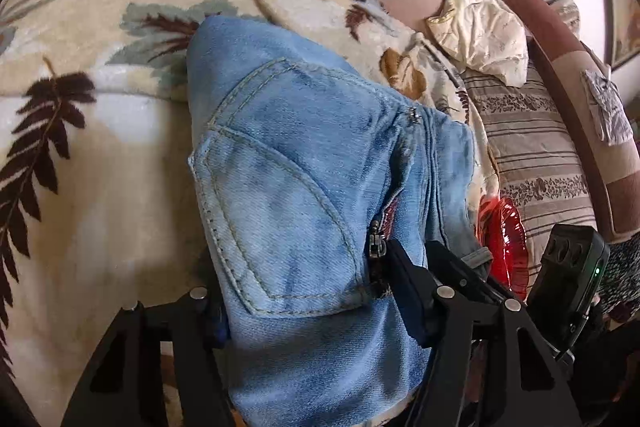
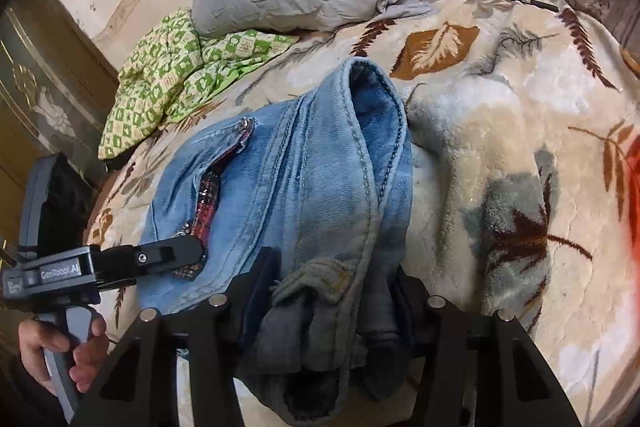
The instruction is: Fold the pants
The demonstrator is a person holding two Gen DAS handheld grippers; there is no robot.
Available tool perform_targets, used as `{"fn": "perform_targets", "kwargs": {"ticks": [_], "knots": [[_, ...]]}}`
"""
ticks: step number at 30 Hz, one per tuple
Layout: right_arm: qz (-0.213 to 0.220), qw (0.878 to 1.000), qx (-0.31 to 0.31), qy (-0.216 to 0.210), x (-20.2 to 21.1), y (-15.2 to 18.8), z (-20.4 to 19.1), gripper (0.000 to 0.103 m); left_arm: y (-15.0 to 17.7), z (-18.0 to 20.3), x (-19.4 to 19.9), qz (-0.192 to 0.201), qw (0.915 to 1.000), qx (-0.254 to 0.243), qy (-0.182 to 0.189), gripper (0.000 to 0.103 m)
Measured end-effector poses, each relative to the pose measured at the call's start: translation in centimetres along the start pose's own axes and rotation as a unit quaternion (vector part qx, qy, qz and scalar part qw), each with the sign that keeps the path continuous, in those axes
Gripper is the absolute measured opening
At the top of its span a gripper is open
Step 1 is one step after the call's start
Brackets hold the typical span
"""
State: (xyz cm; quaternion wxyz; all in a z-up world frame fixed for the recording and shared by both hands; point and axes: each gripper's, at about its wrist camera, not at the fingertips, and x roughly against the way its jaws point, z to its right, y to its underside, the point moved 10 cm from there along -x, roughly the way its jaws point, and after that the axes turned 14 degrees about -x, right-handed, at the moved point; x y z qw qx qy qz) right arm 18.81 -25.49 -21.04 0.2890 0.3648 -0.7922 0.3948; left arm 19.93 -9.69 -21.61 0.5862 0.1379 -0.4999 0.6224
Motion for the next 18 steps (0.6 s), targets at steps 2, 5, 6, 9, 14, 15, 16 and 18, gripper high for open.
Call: {"fn": "perform_targets", "kwargs": {"ticks": [2,5,6,9,14,15,16,18], "knots": [[0.012,1.000,0.004,0.007,0.4,-0.1,-0.2,0.051,0.0,0.6,0.5,0.013,0.9997,-0.019,-0.006,0.056],[0.039,0.998,0.036,0.024,1.9,0.1,-1.5,0.048,-0.1,1.2,2.2,0.030,0.9989,-0.036,-0.003,0.045],[0.047,0.998,0.043,0.025,2.4,0.2,-2.0,0.047,-0.1,1.4,2.6,0.032,0.9987,-0.040,-0.004,0.044],[0.058,0.997,0.057,0.016,3.6,0.3,-3.9,0.045,-0.2,1.4,4.6,0.038,0.9971,-0.063,-0.020,0.043],[0.068,0.995,0.067,-0.003,4.1,0.9,-7.5,0.044,-0.7,0.1,8.4,0.051,0.9953,-0.074,-0.036,0.043],[0.073,0.995,0.069,-0.007,4.1,0.9,-8.5,0.044,-1.0,-0.2,9.2,0.055,0.9947,-0.076,-0.041,0.043],[0.079,0.994,0.071,-0.011,4.1,0.9,-9.6,0.044,-1.3,-0.5,9.9,0.058,0.9941,-0.079,-0.045,0.043],[0.091,0.993,0.075,-0.017,4.1,0.7,-11.4,0.044,-2.2,-1.0,11.3,0.066,0.9926,-0.087,-0.053,0.043]]}}
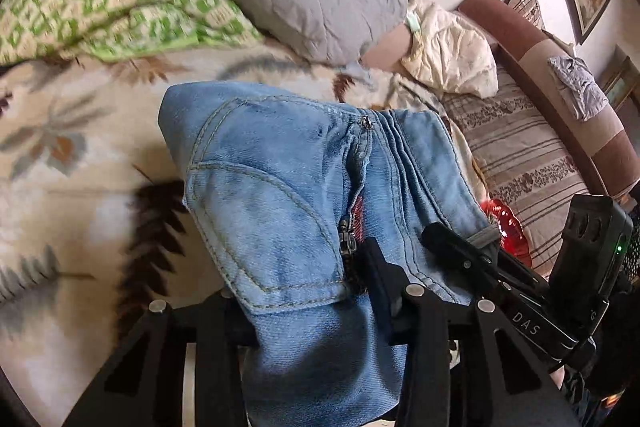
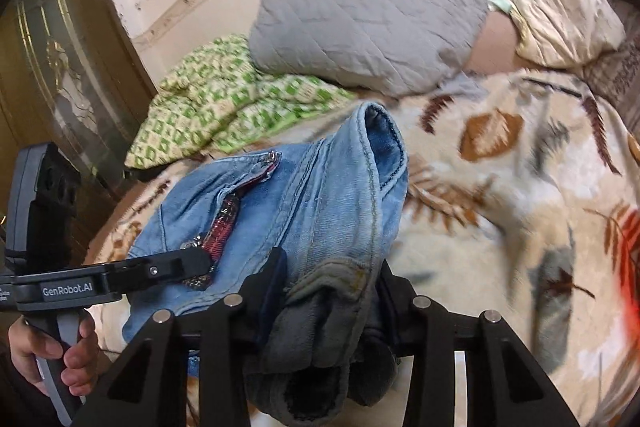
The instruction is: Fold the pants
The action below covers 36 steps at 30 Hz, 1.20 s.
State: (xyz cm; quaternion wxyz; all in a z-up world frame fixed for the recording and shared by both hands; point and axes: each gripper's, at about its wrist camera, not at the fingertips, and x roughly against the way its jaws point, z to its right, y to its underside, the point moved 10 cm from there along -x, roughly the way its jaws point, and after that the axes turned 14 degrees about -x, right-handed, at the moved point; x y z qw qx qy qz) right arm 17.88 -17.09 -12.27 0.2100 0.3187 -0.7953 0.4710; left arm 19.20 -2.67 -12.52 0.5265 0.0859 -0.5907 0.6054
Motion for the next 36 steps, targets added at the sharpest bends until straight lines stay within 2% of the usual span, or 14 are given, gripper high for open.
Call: {"fn": "perform_targets", "kwargs": {"ticks": [5,9,12,15,19,21,22,24,26,27,28,31,34,36], "knots": [[0.025,1.000,-0.006,0.001,-1.0,-1.6,-2.7,0.044,-2.0,-2.1,0.1,0.000,0.9999,-0.009,-0.007,0.043],[0.009,1.000,-0.019,0.018,-3.5,-2.1,-1.7,0.044,-1.6,-3.8,-3.1,-0.021,0.9998,0.004,-0.002,0.043],[-0.016,0.999,-0.018,0.047,-6.6,-1.2,0.4,0.044,0.1,-5.0,-6.7,-0.047,0.9986,0.023,-0.004,0.044],[-0.047,0.996,-0.015,0.077,-9.4,0.7,3.0,0.044,0.9,-5.3,-8.6,-0.045,0.9986,0.028,0.005,0.053],[-0.047,0.996,-0.012,0.079,-10.1,1.5,4.2,0.045,1.0,-5.7,-9.8,-0.058,0.9977,0.034,0.005,0.063],[-0.050,0.995,-0.013,0.083,-10.3,1.4,4.5,0.047,1.0,-5.9,-10.0,-0.056,0.9976,0.041,0.004,0.072],[-0.051,0.995,-0.015,0.083,-10.3,1.4,4.6,0.051,1.0,-6.0,-9.8,-0.050,0.9980,0.039,-0.001,0.074],[-0.053,0.995,-0.021,0.078,-10.0,1.2,4.9,0.065,0.8,-5.9,-8.7,-0.030,0.9991,0.025,-0.015,0.082],[-0.050,0.996,-0.029,0.073,-9.3,0.7,5.2,0.086,1.0,-5.7,-7.0,-0.019,0.9995,0.021,-0.012,0.087],[-0.046,0.996,-0.028,0.071,-8.7,0.3,5.2,0.087,1.1,-5.5,-6.5,-0.020,0.9995,0.019,-0.012,0.095],[-0.040,0.996,-0.025,0.070,-8.0,0.0,5.2,0.088,1.3,-5.2,-5.4,-0.018,0.9997,0.007,-0.018,0.098],[-0.027,0.998,-0.007,0.057,-5.4,-0.9,4.7,0.091,1.6,-3.1,-2.6,-0.002,0.9961,-0.080,-0.036,0.100],[-0.016,0.999,-0.004,0.047,-3.4,-1.2,4.3,0.094,2.7,-0.7,-0.5,0.009,0.9783,-0.194,-0.072,0.100],[-0.023,0.999,0.001,0.031,-2.7,-0.8,3.7,0.094,3.8,0.2,-0.1,0.004,0.9571,-0.266,-0.115,0.100]]}}
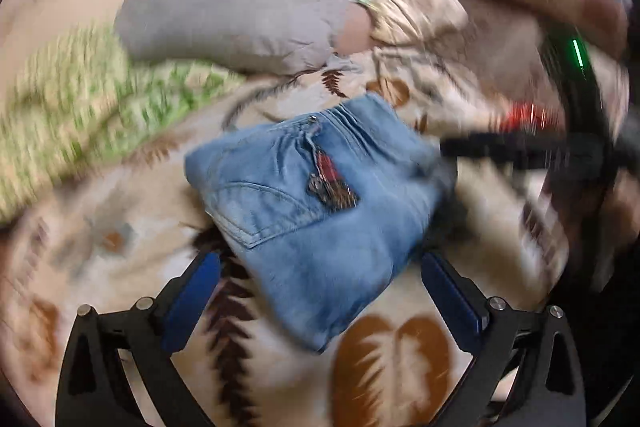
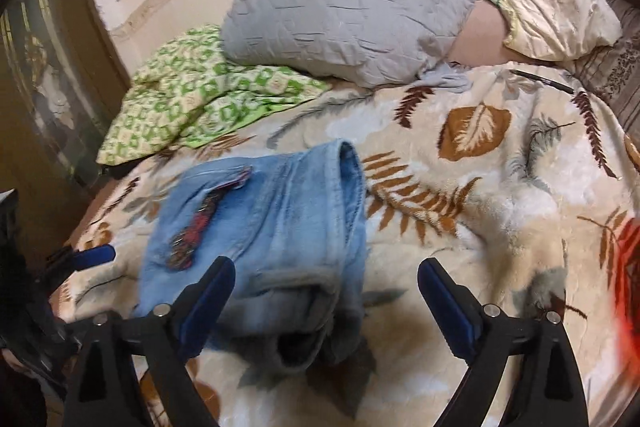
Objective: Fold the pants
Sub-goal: 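Release the jeans bundle with both tools and lift them away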
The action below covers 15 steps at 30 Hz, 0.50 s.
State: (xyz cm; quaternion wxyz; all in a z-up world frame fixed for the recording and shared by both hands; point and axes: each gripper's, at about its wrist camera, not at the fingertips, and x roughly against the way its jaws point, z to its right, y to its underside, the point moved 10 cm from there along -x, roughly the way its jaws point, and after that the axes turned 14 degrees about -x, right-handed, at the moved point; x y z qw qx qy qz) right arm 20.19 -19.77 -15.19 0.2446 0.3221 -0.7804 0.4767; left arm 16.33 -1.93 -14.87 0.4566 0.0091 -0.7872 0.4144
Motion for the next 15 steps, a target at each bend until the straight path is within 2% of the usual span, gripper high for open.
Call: {"fn": "perform_targets", "kwargs": {"ticks": [2,4,5,6,7,8,9,10,13,15], "knots": [[-0.007,1.000,0.011,-0.004,0.0,0.5,-0.4,0.094,0.3,1.1,-0.2,-0.011,0.9976,-0.063,-0.025,0.100],[-0.010,1.000,0.025,0.004,-0.5,0.8,-0.6,0.094,0.4,1.7,-1.1,-0.024,0.9934,-0.100,-0.050,0.100],[-0.016,0.999,0.027,0.005,-0.9,1.0,-0.7,0.089,0.5,1.8,-1.7,-0.032,0.9908,-0.115,-0.063,0.100],[-0.027,0.999,0.025,0.004,-1.5,1.2,-0.8,0.081,0.6,1.6,-2.3,-0.041,0.9883,-0.125,-0.077,0.095],[-0.036,0.999,0.023,0.005,-1.9,1.4,-0.7,0.064,0.7,1.3,-2.9,-0.049,0.9867,-0.129,-0.085,0.089],[-0.048,0.999,0.023,0.006,-2.5,1.7,-0.5,0.050,1.0,1.0,-3.7,-0.061,0.9871,-0.124,-0.080,0.068],[-0.060,0.998,0.025,0.004,-3.1,2.1,-0.5,0.044,1.5,1.2,-4.3,-0.069,0.9907,-0.106,-0.049,0.056],[-0.070,0.997,0.029,0.004,-3.5,2.5,-0.4,0.043,1.8,1.1,-4.6,-0.066,0.9934,-0.088,-0.030,0.054],[-0.059,0.996,0.066,0.024,-4.1,3.4,-0.2,0.042,2.9,1.3,-5.0,-0.070,0.9922,-0.098,-0.029,0.051],[-0.062,0.996,0.064,0.024,-4.5,3.9,0.2,0.042,3.5,1.3,-5.0,-0.066,0.9944,-0.081,-0.020,0.051]]}}
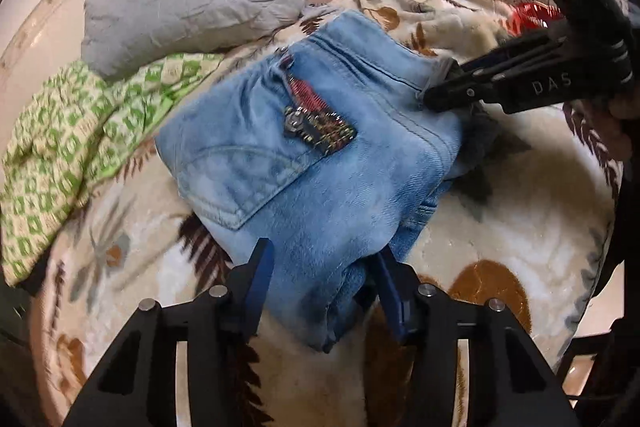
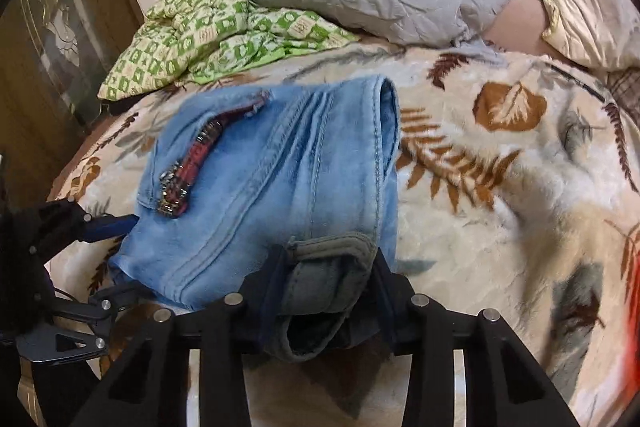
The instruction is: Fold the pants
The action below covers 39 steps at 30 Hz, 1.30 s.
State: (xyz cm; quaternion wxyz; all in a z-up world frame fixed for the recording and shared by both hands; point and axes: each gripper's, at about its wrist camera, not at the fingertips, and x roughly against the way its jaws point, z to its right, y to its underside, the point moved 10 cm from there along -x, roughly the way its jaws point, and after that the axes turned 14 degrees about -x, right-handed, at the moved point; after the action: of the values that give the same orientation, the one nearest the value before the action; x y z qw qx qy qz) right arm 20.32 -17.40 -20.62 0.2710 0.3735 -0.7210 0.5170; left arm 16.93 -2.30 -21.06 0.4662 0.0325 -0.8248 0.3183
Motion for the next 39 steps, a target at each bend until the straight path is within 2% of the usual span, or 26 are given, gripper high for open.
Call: {"fn": "perform_targets", "kwargs": {"ticks": [3,6,7,8,9,10,14,18,21,23,25,29,32,34,36,37,39], "knots": [[0.002,1.000,-0.007,-0.006,-0.2,0.1,0.3,0.042,0.2,-0.3,-0.1,0.004,0.9997,0.021,0.014,0.052],[0.006,1.000,-0.007,-0.003,-0.2,0.1,0.3,0.044,-0.2,0.1,-0.2,0.001,0.9998,0.018,0.005,0.055],[0.007,1.000,-0.008,-0.002,-0.2,0.0,0.4,0.052,-0.3,0.0,-0.2,-0.002,0.9998,0.021,0.000,0.059],[0.011,1.000,-0.010,0.005,-0.2,0.0,0.6,0.073,0.1,-0.2,-0.5,-0.014,0.9995,0.028,-0.007,0.074],[0.015,1.000,-0.017,0.019,-0.2,-0.1,1.2,0.082,0.6,-0.4,-1.0,-0.031,0.9989,0.032,-0.014,0.089],[0.021,0.999,-0.031,0.029,-0.1,-0.3,2.0,0.092,1.5,-0.5,-1.6,-0.053,0.9977,0.037,-0.019,0.094],[0.004,0.997,-0.077,0.004,0.9,-0.2,3.1,0.103,2.7,-1.0,-0.2,-0.049,0.9928,0.109,-0.012,0.100],[0.033,0.998,-0.051,0.027,4.0,-1.1,2.7,0.103,2.3,-2.9,3.9,-0.001,0.9821,0.186,-0.030,0.103],[0.086,0.995,-0.028,0.043,7.9,-2.4,1.5,0.103,1.9,-5.1,7.9,0.037,0.9651,0.257,-0.034,0.103],[0.114,0.992,-0.015,0.054,10.4,-3.2,0.6,0.103,1.8,-6.4,10.4,0.052,0.9573,0.281,-0.042,0.103],[0.141,0.988,-0.009,0.059,13.0,-4.1,-0.2,0.103,1.6,-7.6,13.6,0.063,0.9555,0.281,-0.064,0.103],[0.179,0.982,-0.012,0.055,18.4,-4.9,-2.2,0.103,0.5,-8.1,21.6,0.061,0.9632,0.215,-0.149,0.103],[0.199,0.978,-0.015,0.059,22.2,-3.9,-3.2,0.103,-0.7,-6.7,26.3,0.097,0.9597,0.190,-0.183,0.103],[0.211,0.975,-0.018,0.061,24.5,-2.4,-3.7,0.103,-1.2,-5.7,27.4,0.120,0.9574,0.195,-0.176,0.103],[0.214,0.975,-0.016,0.064,25.6,-0.8,-4.4,0.103,-1.6,-4.3,26.5,0.132,0.9563,0.214,-0.149,0.103],[0.215,0.974,-0.018,0.067,26.0,-0.1,-4.4,0.103,-1.7,-3.6,25.4,0.128,0.9563,0.225,-0.136,0.103],[0.219,0.973,-0.023,0.069,26.3,1.3,-4.4,0.103,-1.5,-2.6,23.7,0.114,0.9500,0.254,-0.140,0.103]]}}
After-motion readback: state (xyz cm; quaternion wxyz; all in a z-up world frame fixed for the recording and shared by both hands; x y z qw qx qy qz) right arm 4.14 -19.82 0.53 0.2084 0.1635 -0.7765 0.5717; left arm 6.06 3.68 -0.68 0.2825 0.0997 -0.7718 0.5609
